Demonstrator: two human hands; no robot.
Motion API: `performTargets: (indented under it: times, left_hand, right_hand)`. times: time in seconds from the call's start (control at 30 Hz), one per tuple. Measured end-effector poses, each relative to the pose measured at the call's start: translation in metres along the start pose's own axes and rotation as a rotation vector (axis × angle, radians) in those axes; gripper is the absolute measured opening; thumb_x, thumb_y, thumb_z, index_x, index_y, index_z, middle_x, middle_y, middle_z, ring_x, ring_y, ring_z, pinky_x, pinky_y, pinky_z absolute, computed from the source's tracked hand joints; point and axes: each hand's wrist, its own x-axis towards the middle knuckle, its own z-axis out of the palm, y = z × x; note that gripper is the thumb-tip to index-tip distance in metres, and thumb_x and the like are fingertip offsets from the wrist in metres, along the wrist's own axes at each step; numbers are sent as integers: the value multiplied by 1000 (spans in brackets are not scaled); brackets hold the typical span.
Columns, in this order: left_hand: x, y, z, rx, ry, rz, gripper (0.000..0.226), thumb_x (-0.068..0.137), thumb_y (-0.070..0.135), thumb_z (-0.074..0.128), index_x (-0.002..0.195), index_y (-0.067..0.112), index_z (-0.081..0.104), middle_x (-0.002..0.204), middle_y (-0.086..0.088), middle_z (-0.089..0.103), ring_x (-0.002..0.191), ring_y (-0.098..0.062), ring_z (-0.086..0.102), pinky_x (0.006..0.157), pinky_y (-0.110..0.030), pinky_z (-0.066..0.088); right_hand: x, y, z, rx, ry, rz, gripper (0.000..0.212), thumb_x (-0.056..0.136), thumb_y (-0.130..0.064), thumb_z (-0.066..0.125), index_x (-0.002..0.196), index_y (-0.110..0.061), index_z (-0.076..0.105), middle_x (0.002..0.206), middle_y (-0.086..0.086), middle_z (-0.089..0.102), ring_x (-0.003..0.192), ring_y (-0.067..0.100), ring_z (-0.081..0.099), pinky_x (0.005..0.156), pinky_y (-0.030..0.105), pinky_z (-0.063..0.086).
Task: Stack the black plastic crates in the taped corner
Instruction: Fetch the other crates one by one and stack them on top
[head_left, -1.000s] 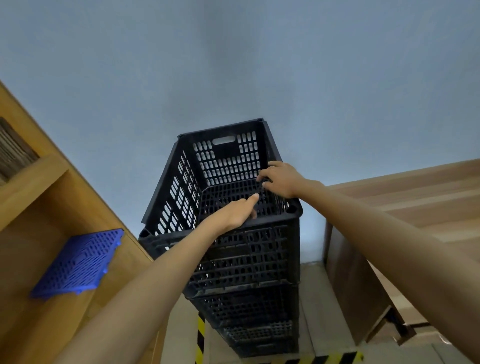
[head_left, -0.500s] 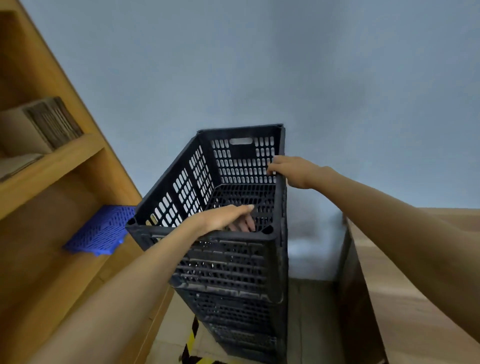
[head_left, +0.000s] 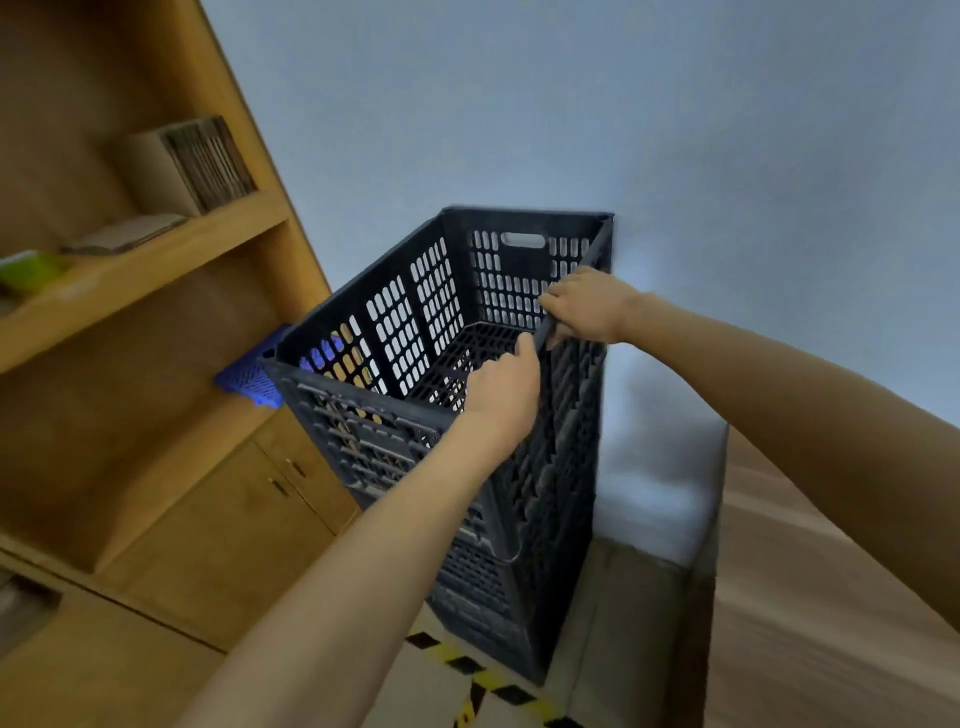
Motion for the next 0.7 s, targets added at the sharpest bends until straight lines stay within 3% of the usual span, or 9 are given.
performTargets:
  times: [0.27,0.4,0.47,0.53,0.57,0.6,0.7]
  left_hand:
    - [4,-7,2,4,32,73,40,97,14,54,129,4,34,88,-12,59,70,-31,57,56,-38,39]
    - [7,-10,-2,-92,-66,65,50,97,33,54,133,8,29,78,-5,51,76,-33,62,58,-39,44]
    - [11,-18,-10,-214,-241,56,66,98,51,42,145,12,18,89,-8,59,86,-33,64,68,-42,50]
    - [12,-33,-19,-345,-412,10,79,95,66,25,155,18,7,129,-15,57,117,-33,56,97,-44,44]
    - [10,-43,-21,-362,-433,4,81,92,71,19,156,21,11,145,-11,47,132,-31,46,108,-44,35]
    - [7,-54,-22,-341,-410,11,80,91,73,14,154,25,22,150,-7,44,136,-29,42,112,-45,32]
    - [-6,-95,-18,-257,-217,13,63,97,62,17,125,22,58,116,-2,65,111,-25,59,91,-41,46]
  right_hand:
    - [-2,1,12,68,136,-4,55,89,-60,48,102,-7,59,101,9,65,98,29,60,91,42,45]
    - [0,-2,9,62,46,35,57,91,-60,47,112,-8,57,110,11,64,106,30,59,95,43,44]
    - [2,-4,3,34,-60,56,55,93,-56,46,121,-8,52,120,11,60,114,29,56,101,42,41]
    - [2,-6,-5,-21,-149,65,46,97,-40,51,130,-10,46,131,9,55,125,27,50,109,42,34]
    - [3,-7,-8,-58,-177,76,42,97,-30,53,134,-11,44,135,8,53,128,26,47,111,42,31]
    - [3,-9,-13,-104,-201,95,40,97,-23,53,135,-12,44,137,8,52,129,26,46,111,43,30]
    - [8,-25,-35,-136,-241,163,33,95,-12,54,128,-15,54,131,7,56,124,28,49,107,46,34]
